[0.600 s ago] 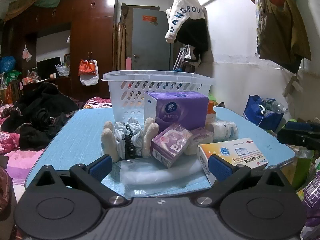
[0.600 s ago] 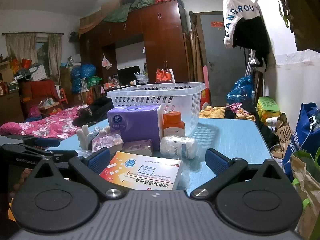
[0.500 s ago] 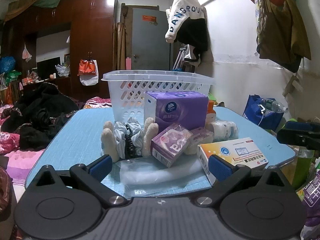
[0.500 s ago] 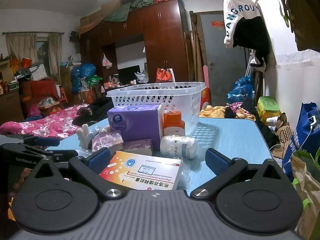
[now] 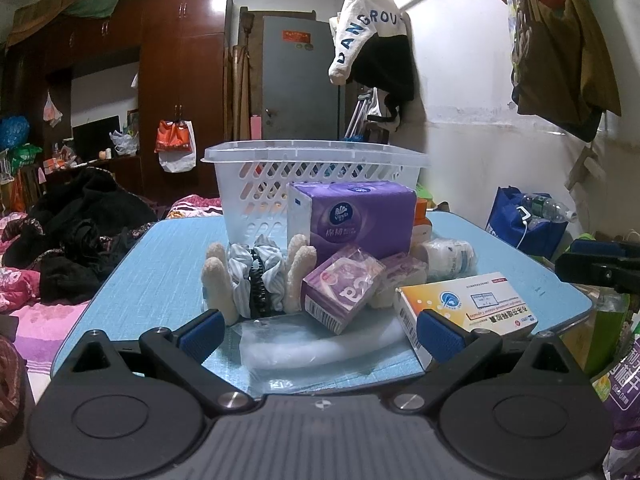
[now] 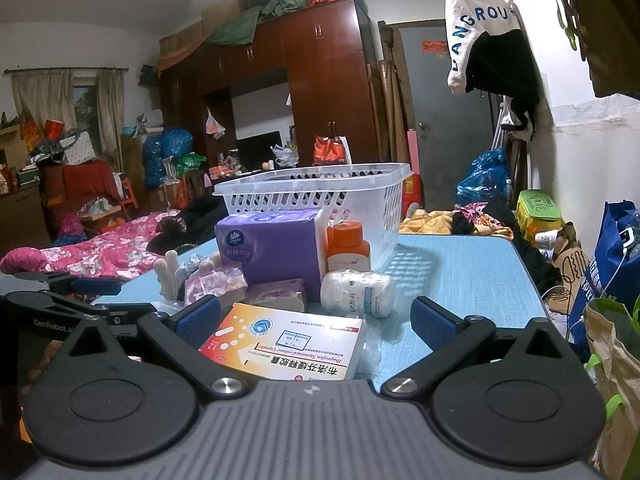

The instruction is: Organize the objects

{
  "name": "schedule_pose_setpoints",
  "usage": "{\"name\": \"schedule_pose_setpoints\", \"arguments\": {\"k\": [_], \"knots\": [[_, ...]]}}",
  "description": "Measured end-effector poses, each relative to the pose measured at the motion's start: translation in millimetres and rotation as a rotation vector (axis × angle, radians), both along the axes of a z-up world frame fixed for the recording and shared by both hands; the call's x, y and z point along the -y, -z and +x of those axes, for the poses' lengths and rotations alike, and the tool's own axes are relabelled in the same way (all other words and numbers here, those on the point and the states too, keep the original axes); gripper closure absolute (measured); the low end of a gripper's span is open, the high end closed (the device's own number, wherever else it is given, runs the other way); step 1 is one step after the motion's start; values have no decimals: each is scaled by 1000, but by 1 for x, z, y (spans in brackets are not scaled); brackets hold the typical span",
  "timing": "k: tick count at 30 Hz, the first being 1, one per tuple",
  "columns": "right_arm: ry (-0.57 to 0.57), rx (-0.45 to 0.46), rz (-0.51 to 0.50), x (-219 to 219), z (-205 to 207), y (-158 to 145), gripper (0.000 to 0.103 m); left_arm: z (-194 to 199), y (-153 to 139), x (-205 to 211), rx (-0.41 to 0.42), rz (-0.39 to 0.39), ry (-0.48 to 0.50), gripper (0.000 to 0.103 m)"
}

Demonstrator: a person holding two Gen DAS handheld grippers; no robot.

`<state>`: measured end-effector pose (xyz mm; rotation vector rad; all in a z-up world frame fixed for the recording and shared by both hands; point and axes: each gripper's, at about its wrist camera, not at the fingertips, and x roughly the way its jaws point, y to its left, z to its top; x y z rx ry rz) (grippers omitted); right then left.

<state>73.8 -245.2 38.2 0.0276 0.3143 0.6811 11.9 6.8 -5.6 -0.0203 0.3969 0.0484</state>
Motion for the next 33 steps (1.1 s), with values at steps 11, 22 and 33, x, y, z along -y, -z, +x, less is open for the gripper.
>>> {"name": "schedule_pose_setpoints", "arguments": {"k": [11, 22, 33], "knots": [[-14, 4, -3, -1, -2, -1, 0, 1, 1, 0, -2, 4, 2, 0], [-17, -5, 3, 1, 0, 0, 0, 3, 2, 0, -7, 8, -1, 0], [-19, -7, -1, 1, 0, 0, 0, 4, 2, -2, -9, 4, -8, 0]]}}
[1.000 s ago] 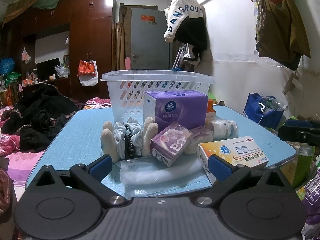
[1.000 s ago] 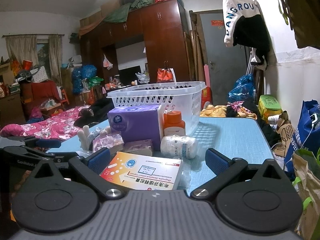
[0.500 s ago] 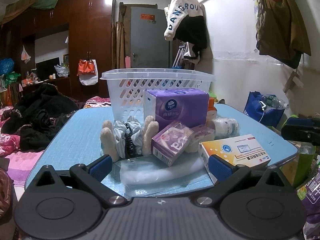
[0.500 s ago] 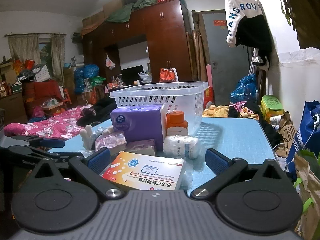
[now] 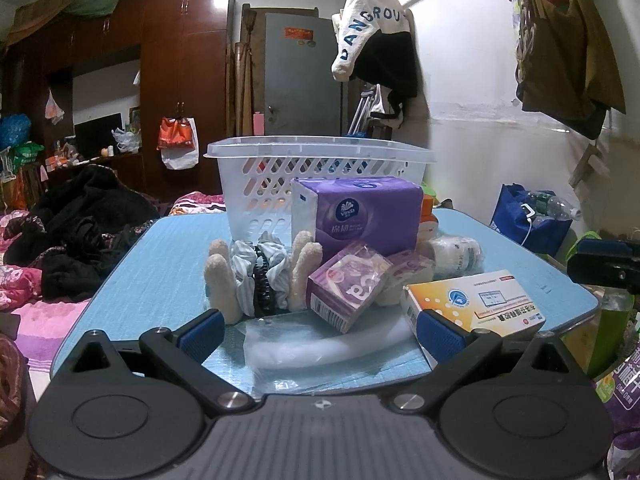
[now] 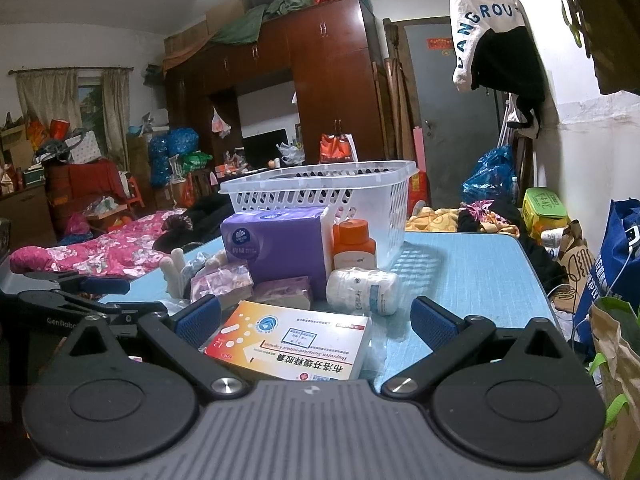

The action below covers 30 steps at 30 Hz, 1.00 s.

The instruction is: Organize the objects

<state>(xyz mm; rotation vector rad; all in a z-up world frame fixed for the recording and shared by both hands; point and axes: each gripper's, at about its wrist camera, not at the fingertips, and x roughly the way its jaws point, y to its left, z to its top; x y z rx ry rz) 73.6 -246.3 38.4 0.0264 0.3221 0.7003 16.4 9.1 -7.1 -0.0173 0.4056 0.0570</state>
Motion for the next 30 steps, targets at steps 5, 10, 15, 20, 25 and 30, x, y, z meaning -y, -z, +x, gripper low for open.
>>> {"name": "schedule_pose_setpoints", "arguments": {"k": [5, 10, 15, 20, 25, 30], "knots": [[-1, -1, -1, 0, 0, 0, 0, 0, 0, 1, 0, 1, 0, 0], [-4, -4, -8, -1, 0, 2, 0, 0, 0, 0, -2, 0, -1, 0], [-5, -5, -8, -2, 1, 2, 0, 1, 1, 0, -4, -2, -1, 0], [-6, -5, -8, -2, 1, 2, 0, 1, 1, 1, -5, 1, 4, 0], [-6, -4, -10, -2, 1, 2, 0, 1, 2, 2, -6, 2, 5, 0], [-5, -7, -9, -2, 1, 2, 0, 2, 2, 2, -10, -2, 6, 0]]}}
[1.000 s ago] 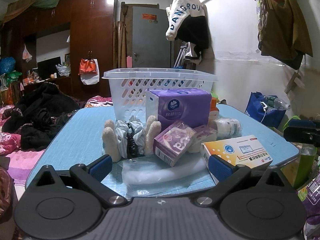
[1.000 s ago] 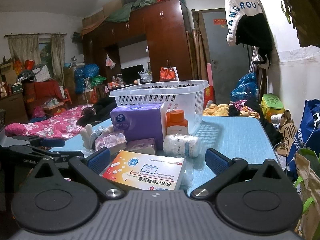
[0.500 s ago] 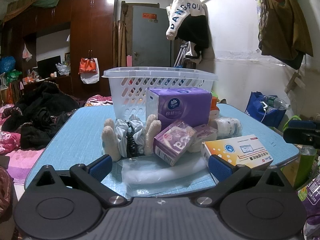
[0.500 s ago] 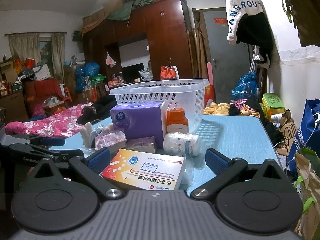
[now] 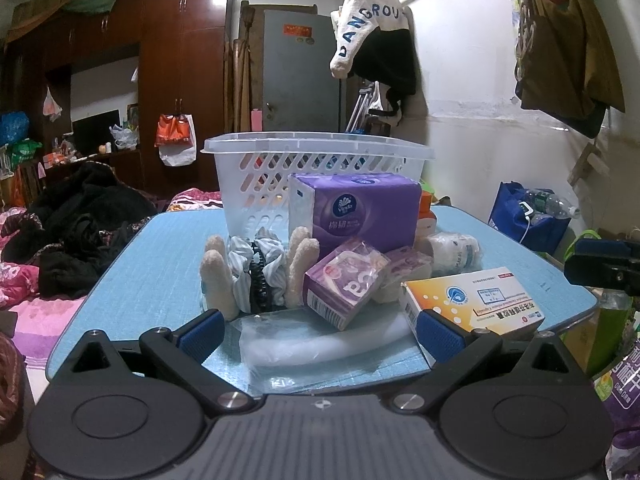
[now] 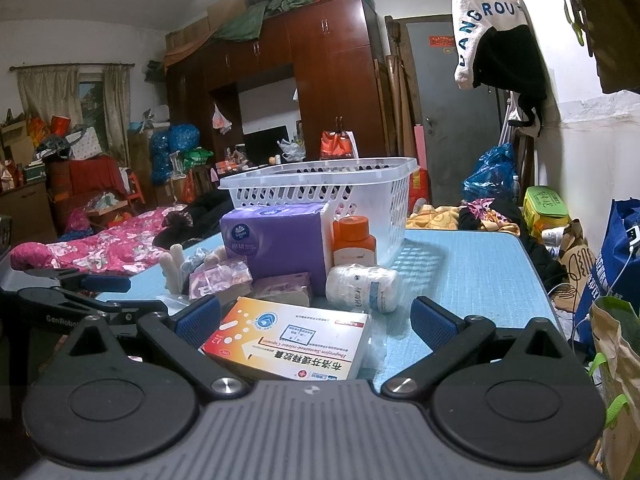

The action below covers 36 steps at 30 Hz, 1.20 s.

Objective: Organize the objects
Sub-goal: 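Grasp the white medicine box with the right tool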

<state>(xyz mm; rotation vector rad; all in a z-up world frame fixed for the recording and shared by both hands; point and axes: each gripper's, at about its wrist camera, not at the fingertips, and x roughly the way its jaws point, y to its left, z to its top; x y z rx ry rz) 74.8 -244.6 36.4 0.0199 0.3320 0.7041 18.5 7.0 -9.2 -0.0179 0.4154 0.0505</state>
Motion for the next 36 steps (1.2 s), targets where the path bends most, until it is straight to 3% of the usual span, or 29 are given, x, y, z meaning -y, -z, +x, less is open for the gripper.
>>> {"name": "schedule_pose_setpoints", "arguments": {"k": [12, 15, 18, 20, 24, 28, 32, 34, 36], "knots": [[2, 0, 2, 1, 1, 0, 0, 0, 0, 0, -2, 1, 1, 0], [0, 59, 39, 4, -2, 1, 0, -1, 0, 0, 10, -1, 5, 0], [14, 144, 95, 10, -4, 3, 0, -8, -3, -5, 88, -40, 35, 0], [39, 164, 86, 11, -1, 5, 0, -11, -6, -6, 138, -23, 41, 0], [26, 84, 72, 16, 12, 11, 0, -5, -6, 2, 222, 85, 32, 0], [-25, 32, 54, 24, 19, 28, 0, 7, 5, 3, 156, 73, 120, 0], [-42, 68, -2, 28, 10, 47, 0, 7, 16, 11, 145, 61, 267, 0], [-88, 62, -9, 29, 9, 52, 0, 9, 23, 15, 136, 59, 324, 4], [-134, 61, -9, 27, 7, 54, 1, 9, 30, 20, 134, 74, 348, 13]]}}
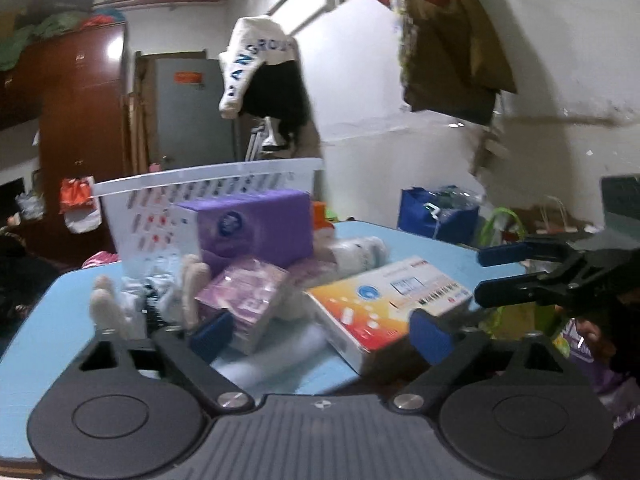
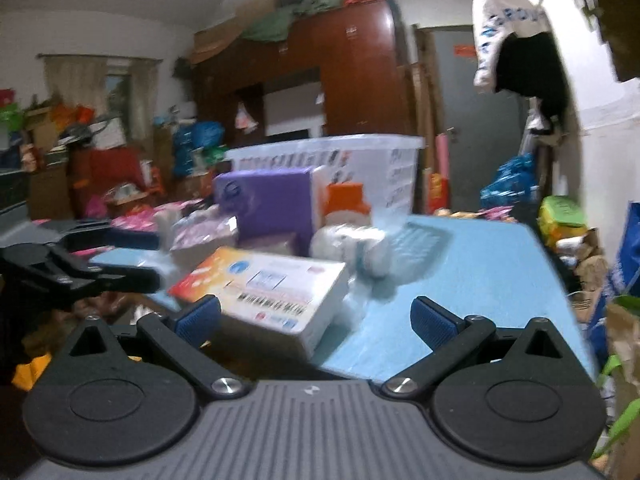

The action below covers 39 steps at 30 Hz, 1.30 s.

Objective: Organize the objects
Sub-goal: 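Grasp the white medicine box with the right tool, then lift the medicine box over the white basket and open the right tool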

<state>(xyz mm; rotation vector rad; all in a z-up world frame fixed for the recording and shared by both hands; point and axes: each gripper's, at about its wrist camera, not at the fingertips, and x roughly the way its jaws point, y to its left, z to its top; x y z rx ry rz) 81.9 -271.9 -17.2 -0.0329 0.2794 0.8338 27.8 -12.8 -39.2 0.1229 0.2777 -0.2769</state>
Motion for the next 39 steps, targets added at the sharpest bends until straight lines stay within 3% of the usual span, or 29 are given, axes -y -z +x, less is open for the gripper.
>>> {"name": "schedule_pose_setpoints", "arguments": {"k": [6, 8, 10, 17, 21, 32, 39], "knots": [[-47, 23, -32, -6, -6, 2, 17, 1, 10, 0, -26, -27, 77, 38], [-54, 15, -43, -8, -3, 4, 23, 3, 13, 0, -29, -20, 88, 42], [-61, 2, -51, -8, 0, 7, 35, 5, 16, 1, -30, -12, 107, 46], [-70, 11, -59, -6, -2, 10, 44, 9, 24, 13, -31, 57, 132, 60], [-51, 32, -76, -7, -2, 10, 54, 7, 27, 14, -18, 75, 135, 63], [-48, 79, -57, -8, -4, 5, 57, -4, 23, 13, 44, 81, 134, 65], [-37, 137, -58, -16, -7, -19, 57, -9, 7, 9, 84, 75, 131, 65]]}}
